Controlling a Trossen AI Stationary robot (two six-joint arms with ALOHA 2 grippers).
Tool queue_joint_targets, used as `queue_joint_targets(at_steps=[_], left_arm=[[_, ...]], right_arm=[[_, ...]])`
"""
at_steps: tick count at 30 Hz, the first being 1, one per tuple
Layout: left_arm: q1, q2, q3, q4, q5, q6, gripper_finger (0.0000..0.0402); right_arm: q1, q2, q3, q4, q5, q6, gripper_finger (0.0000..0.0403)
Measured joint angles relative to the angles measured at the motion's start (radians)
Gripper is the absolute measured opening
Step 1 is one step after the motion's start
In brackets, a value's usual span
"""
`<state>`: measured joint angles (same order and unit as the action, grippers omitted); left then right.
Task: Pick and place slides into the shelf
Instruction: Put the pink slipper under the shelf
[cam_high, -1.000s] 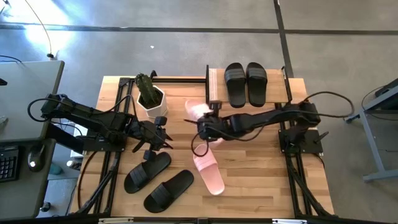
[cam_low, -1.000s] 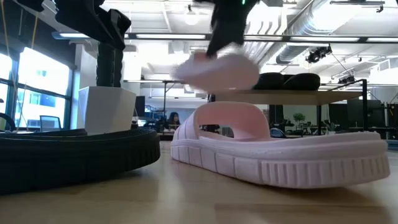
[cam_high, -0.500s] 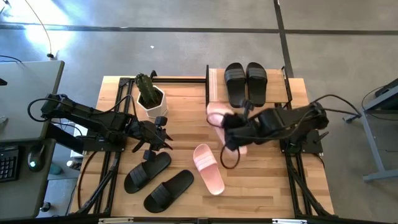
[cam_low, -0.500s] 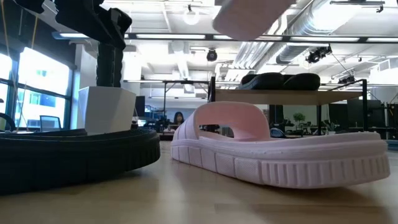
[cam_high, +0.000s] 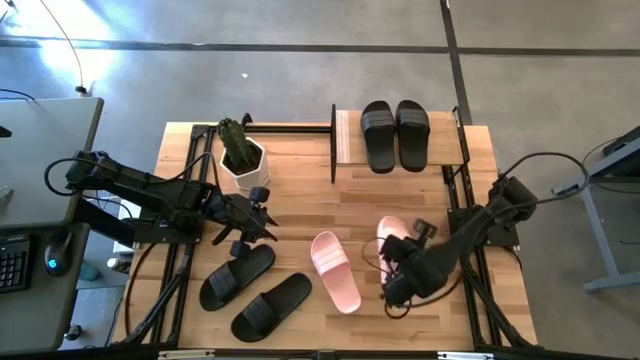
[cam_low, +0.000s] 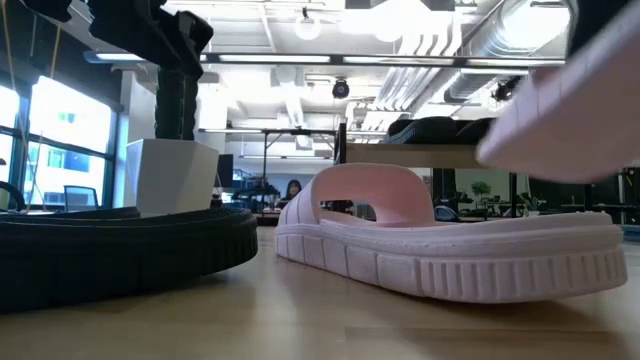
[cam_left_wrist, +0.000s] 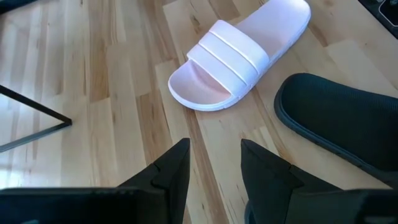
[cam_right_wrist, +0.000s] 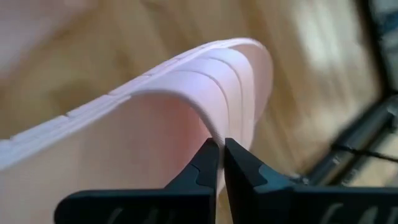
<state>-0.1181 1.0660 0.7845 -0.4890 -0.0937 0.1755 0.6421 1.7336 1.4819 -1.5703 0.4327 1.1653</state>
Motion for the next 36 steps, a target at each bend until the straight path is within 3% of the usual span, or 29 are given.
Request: queue_joint_targets(at_steps=[3,7,17,25,36], left_arm=[[0.0,0.0,0.0,0.007,0.0,0.002,0.0129],[0.0,0.0,0.0,0.025,0.0,0.003,0.0129],[0.0,0.0,0.0,0.025,-0.001,0.0,0.0129],[0.0,0.0,0.0,0.031,-0.005,0.0,0.0129],[0.0,0.0,0.0,0.069,-0.011,-0.001,0.0129]], right_arm=[[0.017,-0.002,-0.13,0.001,0.06,0.089,0.0],[-0.02,-0.037,-0.302,0.008,0.064,0.14,0.0],[-0.178,-0.317,-0.687,0.223,0.114,0.041,0.0],[-0.347,-0.431,-0.789,0.247,0.184,-0.178,0.0],[-0.534,-0.431,-0.791,0.379,0.188,-0.381,0.0]])
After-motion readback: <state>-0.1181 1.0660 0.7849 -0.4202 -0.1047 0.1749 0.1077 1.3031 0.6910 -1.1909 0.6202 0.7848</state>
